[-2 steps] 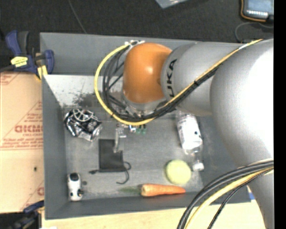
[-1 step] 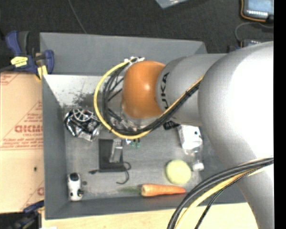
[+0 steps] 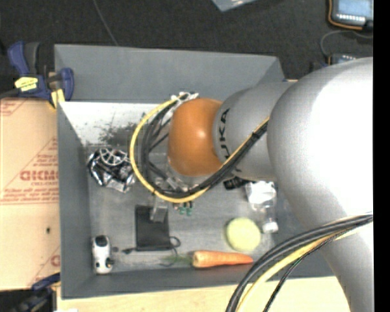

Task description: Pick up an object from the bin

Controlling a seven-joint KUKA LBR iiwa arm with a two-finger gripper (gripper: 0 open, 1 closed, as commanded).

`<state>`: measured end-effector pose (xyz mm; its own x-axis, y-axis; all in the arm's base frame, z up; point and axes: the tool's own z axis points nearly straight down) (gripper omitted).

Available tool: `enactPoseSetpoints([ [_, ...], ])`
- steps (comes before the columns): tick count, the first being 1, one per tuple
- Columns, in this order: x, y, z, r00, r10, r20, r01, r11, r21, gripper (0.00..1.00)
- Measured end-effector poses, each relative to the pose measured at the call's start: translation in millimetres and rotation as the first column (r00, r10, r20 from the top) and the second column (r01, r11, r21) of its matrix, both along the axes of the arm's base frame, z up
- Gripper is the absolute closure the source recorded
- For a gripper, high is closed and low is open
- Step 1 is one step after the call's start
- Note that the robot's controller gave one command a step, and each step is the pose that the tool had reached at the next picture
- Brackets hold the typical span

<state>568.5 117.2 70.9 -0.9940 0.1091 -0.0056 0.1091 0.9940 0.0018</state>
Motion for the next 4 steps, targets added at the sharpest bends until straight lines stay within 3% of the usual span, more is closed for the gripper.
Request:
enactPoseSetpoints([
  [4, -1.2, -1, 15, 1.0, -0.002, -0.004, 0.002, 1.0, 0.0, 1.0],
])
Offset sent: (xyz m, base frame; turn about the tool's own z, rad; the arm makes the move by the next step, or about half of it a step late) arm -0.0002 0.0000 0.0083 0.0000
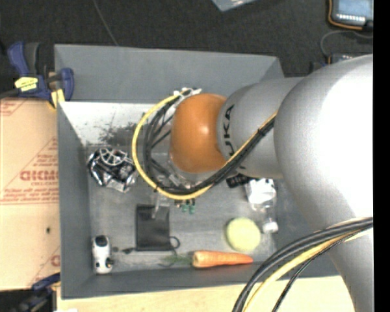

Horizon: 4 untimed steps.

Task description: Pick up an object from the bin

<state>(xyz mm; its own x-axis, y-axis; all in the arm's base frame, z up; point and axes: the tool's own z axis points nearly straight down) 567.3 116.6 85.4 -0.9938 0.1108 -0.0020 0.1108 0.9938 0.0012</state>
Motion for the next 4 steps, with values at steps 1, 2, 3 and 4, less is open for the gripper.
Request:
enactPoseSetpoints([
  [1, -0.3, 0, 19, 1.0, -0.001, -0.001, 0.001, 1.0, 0.0, 1.0],
  [2, 1.2, 0, 39, 1.0, -0.001, 0.005, 0.001, 1.0, 0.001, 1.0],
  [3, 1.9, 0, 49, 1.0, -0.001, 0.007, 0.001, 1.0, 0.002, 1.0],
  [4, 1.3, -1, 59, 1.0, -0.002, 0.004, 0.002, 1.0, 0.001, 1.0],
])
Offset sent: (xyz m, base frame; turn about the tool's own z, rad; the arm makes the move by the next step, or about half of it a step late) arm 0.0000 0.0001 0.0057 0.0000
